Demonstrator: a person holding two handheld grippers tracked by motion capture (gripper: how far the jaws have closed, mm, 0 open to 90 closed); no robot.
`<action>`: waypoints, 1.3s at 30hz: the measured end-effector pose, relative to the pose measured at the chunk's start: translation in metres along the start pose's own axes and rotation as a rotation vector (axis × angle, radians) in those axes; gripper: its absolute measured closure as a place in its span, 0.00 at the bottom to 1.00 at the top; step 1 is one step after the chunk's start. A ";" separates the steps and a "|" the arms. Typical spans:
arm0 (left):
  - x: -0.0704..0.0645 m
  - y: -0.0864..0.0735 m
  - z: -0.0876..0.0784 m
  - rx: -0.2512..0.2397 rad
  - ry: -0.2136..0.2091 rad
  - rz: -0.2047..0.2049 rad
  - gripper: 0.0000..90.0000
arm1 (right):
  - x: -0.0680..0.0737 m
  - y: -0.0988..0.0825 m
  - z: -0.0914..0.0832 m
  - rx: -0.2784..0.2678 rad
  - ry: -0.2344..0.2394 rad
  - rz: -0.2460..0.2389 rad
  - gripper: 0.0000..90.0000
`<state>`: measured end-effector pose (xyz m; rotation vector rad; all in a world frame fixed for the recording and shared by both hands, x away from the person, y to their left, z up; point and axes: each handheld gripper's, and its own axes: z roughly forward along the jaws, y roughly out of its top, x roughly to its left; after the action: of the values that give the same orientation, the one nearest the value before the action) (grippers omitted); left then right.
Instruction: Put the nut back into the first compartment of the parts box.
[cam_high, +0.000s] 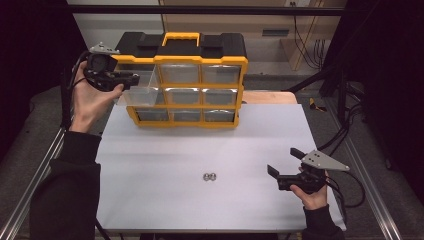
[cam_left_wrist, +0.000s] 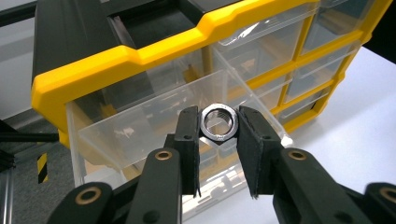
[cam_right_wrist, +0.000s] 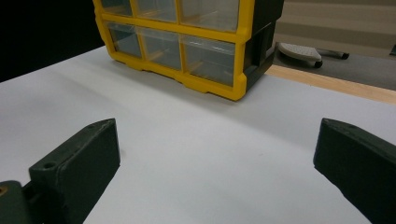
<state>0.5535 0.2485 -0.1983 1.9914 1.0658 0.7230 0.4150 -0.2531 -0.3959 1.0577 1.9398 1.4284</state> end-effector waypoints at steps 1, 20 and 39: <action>0.000 0.000 0.000 0.000 0.000 0.000 0.77 | 0.000 0.000 0.000 0.000 0.000 0.000 0.01; 0.000 -0.002 0.021 0.033 0.003 -0.018 0.77 | 0.000 0.000 0.000 -0.001 0.000 -0.002 0.01; 0.002 -0.004 0.028 0.011 -0.001 -0.037 0.72 | 0.000 0.000 -0.001 -0.002 0.004 -0.002 0.01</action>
<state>0.5739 0.2420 -0.2168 1.9762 1.1055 0.6974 0.4147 -0.2537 -0.3956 1.0525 1.9412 1.4324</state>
